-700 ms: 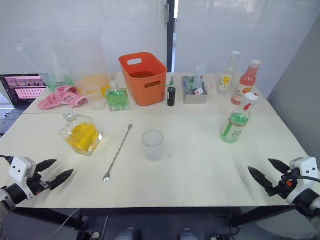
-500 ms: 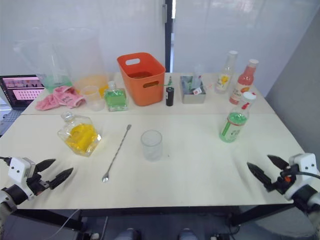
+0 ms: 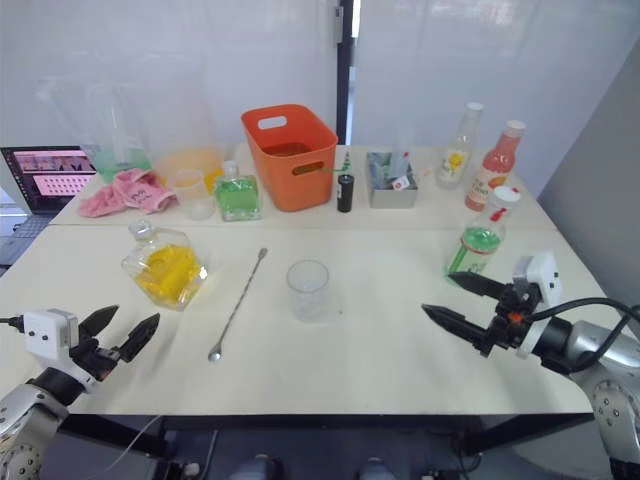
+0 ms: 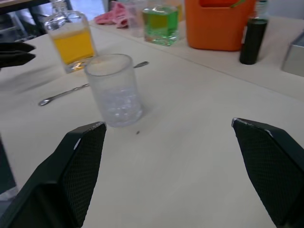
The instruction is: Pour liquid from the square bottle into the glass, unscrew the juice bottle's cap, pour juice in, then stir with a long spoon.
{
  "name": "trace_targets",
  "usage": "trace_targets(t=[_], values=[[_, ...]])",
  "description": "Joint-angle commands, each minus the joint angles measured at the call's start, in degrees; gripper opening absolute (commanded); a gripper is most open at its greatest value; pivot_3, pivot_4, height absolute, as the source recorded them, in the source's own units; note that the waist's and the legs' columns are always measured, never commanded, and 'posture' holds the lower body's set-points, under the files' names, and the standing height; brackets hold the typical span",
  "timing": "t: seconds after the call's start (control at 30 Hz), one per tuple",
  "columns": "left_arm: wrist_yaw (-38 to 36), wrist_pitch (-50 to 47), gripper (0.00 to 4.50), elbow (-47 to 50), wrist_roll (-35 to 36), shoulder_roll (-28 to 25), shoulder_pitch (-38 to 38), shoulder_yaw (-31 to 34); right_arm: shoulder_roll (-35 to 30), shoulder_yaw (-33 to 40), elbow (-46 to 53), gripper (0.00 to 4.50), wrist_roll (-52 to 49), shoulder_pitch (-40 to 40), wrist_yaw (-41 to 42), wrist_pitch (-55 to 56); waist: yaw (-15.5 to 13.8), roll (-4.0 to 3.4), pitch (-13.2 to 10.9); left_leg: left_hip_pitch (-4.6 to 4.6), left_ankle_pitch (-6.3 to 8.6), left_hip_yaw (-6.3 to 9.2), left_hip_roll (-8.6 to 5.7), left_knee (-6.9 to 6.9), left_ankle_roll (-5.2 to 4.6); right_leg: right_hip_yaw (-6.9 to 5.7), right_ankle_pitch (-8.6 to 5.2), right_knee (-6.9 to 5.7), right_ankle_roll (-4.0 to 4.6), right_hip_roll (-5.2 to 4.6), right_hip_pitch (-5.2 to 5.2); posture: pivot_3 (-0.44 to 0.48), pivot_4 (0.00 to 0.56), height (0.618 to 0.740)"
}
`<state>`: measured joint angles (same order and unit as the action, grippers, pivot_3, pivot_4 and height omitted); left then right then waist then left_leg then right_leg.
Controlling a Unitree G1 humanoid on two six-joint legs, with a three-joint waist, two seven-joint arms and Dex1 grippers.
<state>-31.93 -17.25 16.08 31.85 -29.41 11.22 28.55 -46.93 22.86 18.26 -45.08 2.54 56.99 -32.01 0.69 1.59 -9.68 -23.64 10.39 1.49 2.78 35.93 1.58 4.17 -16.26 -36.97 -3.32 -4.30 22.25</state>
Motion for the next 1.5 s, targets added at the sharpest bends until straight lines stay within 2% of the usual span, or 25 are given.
trace_targets(t=[0.03, 0.27, 0.6, 0.87, 1.0, 1.17, 1.33, 1.4, 1.5], values=[[4.35, -5.70, 4.50, 5.13, 2.28, -1.06, -2.28, 0.07, -2.20, -1.12, 1.54, 4.48, -3.40, 3.02, 4.54, -1.43, 0.08, 0.00, 0.00, 0.00, 0.00, 0.00, 0.00, 0.00, 0.00, 0.00, 0.01, 0.00, 0.00, 0.00, 0.01, 0.000, 0.150, 0.739], [10.10, -12.74, 4.50, 5.79, 0.52, -2.50, -9.69, -2.48, -3.44, -3.11, 0.59, 4.48, -1.46, 3.84, 8.81, 0.14, 0.05, 0.06, 0.00, -0.01, 0.00, 0.03, -0.01, 0.01, 0.00, -0.01, 0.01, -0.01, -0.01, 0.02, 0.01, 0.000, 0.150, 0.739], [14.80, -16.10, 4.50, 0.76, -5.22, -2.88, -18.96, -7.82, -3.24, -1.96, 2.29, 4.48, -1.97, 3.65, 7.99, -0.40, -0.55, 0.07, -0.01, -0.05, -0.01, 0.07, -0.05, 0.07, 0.00, -0.04, 0.03, -0.03, -0.05, 0.01, 0.00, 0.000, 0.150, 0.739], [10.78, -14.42, 4.50, -1.12, -5.89, -3.99, -18.57, -7.55, -3.15, -0.30, 2.97, 4.48, -1.74, 2.55, 5.99, -0.24, -0.82, 0.08, -0.02, -0.09, -0.01, 0.08, -0.06, 0.07, 0.01, -0.06, 0.03, -0.01, -0.05, -0.01, 0.01, 0.000, 0.150, 0.739], [10.03, -14.13, 4.50, -1.22, -6.32, -4.05, -16.77, -6.41, -2.91, -0.15, 2.99, 4.48, -1.20, 2.49, 5.07, -0.04, -0.60, 0.08, -0.02, -0.09, -0.01, 0.07, -0.05, 0.06, 0.01, -0.06, 0.04, -0.01, -0.05, -0.01, 0.02, 0.000, 0.150, 0.739], [7.34, -13.84, 4.50, -3.28, -5.09, -6.53, -17.33, -3.38, -2.78, -0.53, 2.40, 4.48, -0.72, 2.72, 4.49, 0.22, -0.15, 0.09, -0.02, -0.09, -0.01, 0.08, -0.04, 0.05, 0.01, -0.06, 0.04, -0.02, -0.05, 0.02, 0.04, 0.000, 0.150, 0.739], [-0.32, -11.84, 4.50, -7.94, -4.03, -10.98, -18.00, -2.32, -2.48, -0.66, 2.30, 4.48, -0.67, 3.06, 3.92, 0.27, 0.06, 0.09, -0.03, -0.08, -0.01, 0.07, -0.04, 0.03, 0.01, -0.06, 0.03, -0.01, -0.05, 0.01, 0.05, 0.000, 0.150, 0.739], [-5.76, -10.18, 4.50, -11.77, -3.40, -13.44, -18.82, -2.59, -2.18, -0.62, 2.35, 4.48, -0.68, 3.17, 3.47, 0.37, 0.04, 0.09, -0.03, -0.08, -0.01, 0.07, -0.04, 0.03, 0.01, -0.06, 0.03, -0.01, -0.04, 0.01, 0.05, 0.000, 0.150, 0.739], [-9.46, -8.18, 4.50, -17.16, -4.18, -15.71, -21.47, -3.22, -1.90, -0.57, 2.61, 4.48, -0.60, 3.04, 3.02, 0.40, 0.01, 0.09, -0.03, -0.09, -0.01, 0.07, -0.04, 0.03, 0.01, -0.07, 0.03, -0.01, -0.04, 0.01, 0.06, 0.000, 0.150, 0.739]])
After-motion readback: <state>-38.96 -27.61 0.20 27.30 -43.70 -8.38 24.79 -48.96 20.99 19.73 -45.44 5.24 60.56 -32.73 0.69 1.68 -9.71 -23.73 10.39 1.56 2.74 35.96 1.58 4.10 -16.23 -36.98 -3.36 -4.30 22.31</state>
